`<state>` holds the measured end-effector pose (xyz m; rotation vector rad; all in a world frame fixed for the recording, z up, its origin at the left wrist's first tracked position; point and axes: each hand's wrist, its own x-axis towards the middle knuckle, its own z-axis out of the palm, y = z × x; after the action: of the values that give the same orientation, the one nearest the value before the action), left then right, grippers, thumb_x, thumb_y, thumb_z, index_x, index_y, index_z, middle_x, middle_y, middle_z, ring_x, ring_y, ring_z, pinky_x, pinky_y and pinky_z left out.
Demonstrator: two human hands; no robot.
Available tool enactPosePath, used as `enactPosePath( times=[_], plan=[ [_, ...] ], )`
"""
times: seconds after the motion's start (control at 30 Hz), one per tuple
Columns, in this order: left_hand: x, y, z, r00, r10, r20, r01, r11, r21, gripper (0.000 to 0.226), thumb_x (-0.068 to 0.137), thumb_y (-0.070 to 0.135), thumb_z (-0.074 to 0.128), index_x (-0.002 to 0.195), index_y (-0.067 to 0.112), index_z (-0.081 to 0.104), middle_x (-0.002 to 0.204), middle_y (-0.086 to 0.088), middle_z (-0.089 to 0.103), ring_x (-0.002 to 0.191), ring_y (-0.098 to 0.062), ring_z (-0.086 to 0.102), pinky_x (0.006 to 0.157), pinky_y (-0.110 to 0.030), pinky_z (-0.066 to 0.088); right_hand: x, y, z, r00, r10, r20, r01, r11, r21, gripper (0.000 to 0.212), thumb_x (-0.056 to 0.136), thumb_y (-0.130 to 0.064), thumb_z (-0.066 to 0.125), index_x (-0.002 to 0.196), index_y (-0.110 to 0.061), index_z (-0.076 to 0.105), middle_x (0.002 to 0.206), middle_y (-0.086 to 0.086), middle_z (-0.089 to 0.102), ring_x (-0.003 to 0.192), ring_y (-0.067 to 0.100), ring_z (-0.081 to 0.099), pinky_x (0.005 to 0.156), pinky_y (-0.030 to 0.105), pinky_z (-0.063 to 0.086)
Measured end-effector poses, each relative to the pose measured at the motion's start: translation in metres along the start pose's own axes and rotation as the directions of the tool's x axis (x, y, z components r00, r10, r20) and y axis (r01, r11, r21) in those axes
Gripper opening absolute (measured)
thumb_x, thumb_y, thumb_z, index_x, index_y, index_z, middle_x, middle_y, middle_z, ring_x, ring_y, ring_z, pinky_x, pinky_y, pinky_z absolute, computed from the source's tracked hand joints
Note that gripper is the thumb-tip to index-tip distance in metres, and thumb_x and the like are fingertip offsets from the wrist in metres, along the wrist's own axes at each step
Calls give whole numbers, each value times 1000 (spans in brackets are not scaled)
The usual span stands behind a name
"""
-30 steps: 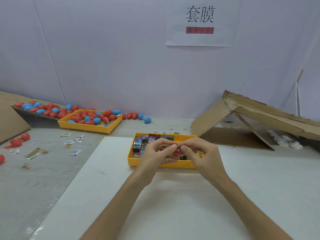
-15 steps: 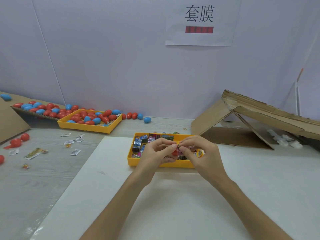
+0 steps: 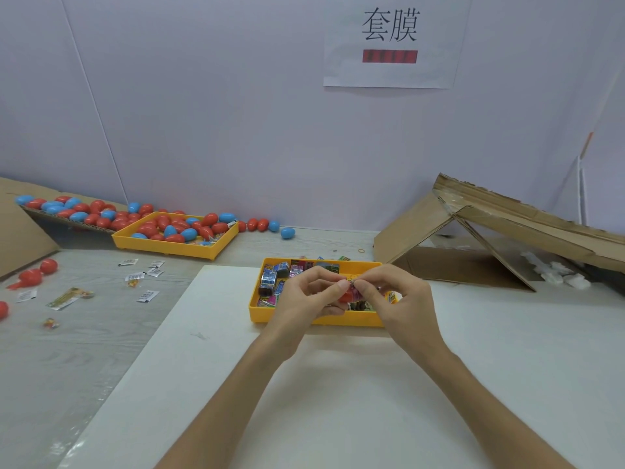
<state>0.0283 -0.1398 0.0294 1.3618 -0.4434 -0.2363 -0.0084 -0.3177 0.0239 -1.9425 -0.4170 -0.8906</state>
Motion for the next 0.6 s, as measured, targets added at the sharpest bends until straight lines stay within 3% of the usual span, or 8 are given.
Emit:
enactPosePath(
  times=[0.37,0.6],
  plan=[
    [1,-2,0,999,32,10,-33,998,54,32,76,35,79,100,13,75,88,-11,76,77,-21,73,72,-29,61,-1,1,-1,1000,-24,16,24,999,-26,7,90,-23,72,91,-19,77,85,-12,72,79,15,69,67,36,56],
    [0,-2,2,999,52,-11,-51,996,67,33,79,39,74,98,13,75,81,-8,74,74,-18,71,71,-28,61,0,0,-1,997,38,75,-38,999,0,4,90,-22,73,91,-20,76,85,-11,72,79,18,69,69,38,56]
  ],
)
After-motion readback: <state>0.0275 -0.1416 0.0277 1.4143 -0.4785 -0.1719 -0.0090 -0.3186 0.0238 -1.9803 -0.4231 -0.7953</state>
